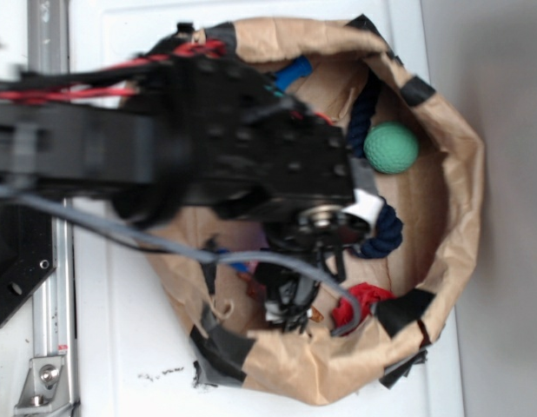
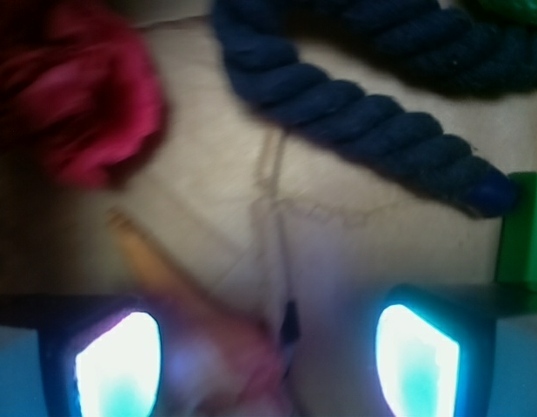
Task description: Grab the shell.
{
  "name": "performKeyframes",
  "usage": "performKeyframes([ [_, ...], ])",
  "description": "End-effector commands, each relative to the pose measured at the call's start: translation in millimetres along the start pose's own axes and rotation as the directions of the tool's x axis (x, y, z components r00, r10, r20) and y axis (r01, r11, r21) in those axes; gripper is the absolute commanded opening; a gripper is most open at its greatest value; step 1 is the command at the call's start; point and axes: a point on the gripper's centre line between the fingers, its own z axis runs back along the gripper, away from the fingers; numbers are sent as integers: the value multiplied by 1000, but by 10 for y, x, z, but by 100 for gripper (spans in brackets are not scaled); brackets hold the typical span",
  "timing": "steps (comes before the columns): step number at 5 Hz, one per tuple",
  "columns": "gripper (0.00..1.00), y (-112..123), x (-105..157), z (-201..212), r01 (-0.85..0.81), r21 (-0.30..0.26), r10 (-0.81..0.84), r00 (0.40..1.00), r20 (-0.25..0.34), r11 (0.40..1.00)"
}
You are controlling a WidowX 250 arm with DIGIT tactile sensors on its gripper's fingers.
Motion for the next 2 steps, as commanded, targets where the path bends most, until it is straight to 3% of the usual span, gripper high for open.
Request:
performKeyframes([
  [1, 100, -78, 63, 29, 56, -3, -56, 997, 58, 998],
  [2, 100, -145, 88, -107, 119, -30, -118, 992, 40, 992],
])
